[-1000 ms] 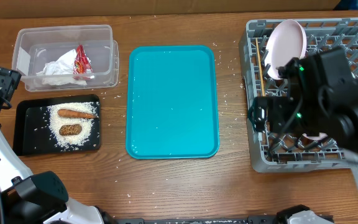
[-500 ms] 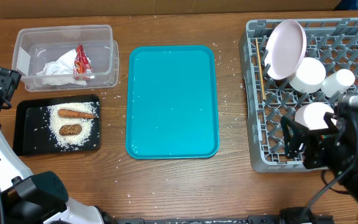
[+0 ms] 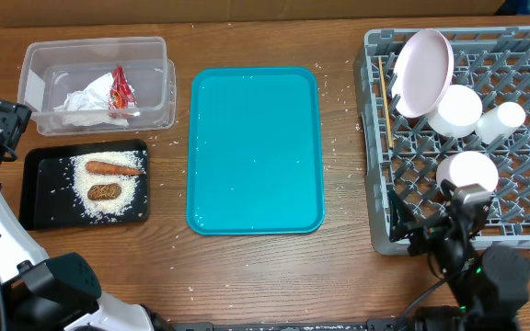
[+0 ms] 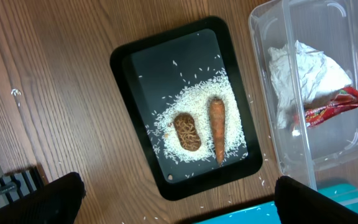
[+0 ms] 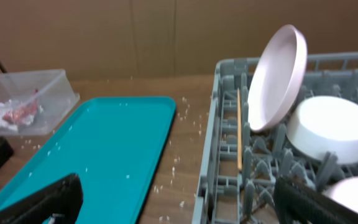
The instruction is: Sort waste into correct bins and load items into the dishwasher
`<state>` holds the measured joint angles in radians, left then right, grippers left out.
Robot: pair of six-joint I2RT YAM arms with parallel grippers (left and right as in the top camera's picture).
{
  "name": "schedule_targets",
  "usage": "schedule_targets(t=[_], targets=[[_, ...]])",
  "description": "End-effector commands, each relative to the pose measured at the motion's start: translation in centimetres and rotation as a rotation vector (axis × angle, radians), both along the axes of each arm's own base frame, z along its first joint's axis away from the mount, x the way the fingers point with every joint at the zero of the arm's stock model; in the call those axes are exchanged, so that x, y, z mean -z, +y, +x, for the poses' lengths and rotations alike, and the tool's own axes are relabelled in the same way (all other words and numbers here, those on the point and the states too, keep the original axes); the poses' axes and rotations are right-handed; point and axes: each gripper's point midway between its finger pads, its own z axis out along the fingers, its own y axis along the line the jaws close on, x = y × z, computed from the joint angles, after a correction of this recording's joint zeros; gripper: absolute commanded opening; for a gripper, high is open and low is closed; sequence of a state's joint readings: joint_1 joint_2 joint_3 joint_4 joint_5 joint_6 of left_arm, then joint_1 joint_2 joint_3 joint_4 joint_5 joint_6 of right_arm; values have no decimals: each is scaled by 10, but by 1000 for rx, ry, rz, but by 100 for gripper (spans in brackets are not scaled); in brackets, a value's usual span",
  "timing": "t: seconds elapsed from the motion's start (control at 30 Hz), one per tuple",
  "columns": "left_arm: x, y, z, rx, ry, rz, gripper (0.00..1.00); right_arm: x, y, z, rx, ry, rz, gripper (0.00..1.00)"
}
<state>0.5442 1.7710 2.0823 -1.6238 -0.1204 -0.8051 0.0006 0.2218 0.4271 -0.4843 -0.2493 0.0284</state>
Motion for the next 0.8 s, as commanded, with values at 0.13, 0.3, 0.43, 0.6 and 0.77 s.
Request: schedule_targets(t=[0.13, 0.3, 0.43, 0.6, 0.77], targets=[[-11, 3, -3, 6, -19, 32, 100, 19, 3, 5, -21, -175, 1, 100], [-11, 3, -3, 6, -19, 32, 100, 22, 2, 9, -15, -258, -1, 100], [-11, 3, -3, 6, -19, 32, 100, 12, 0, 12, -1, -344, -3, 100], [-11, 3, -3, 6, -19, 32, 100, 7, -5, 14, 28, -412, -3, 100], [-11, 3, -3, 6, -19, 32, 100, 7, -8, 14, 45, -410, 0, 100]])
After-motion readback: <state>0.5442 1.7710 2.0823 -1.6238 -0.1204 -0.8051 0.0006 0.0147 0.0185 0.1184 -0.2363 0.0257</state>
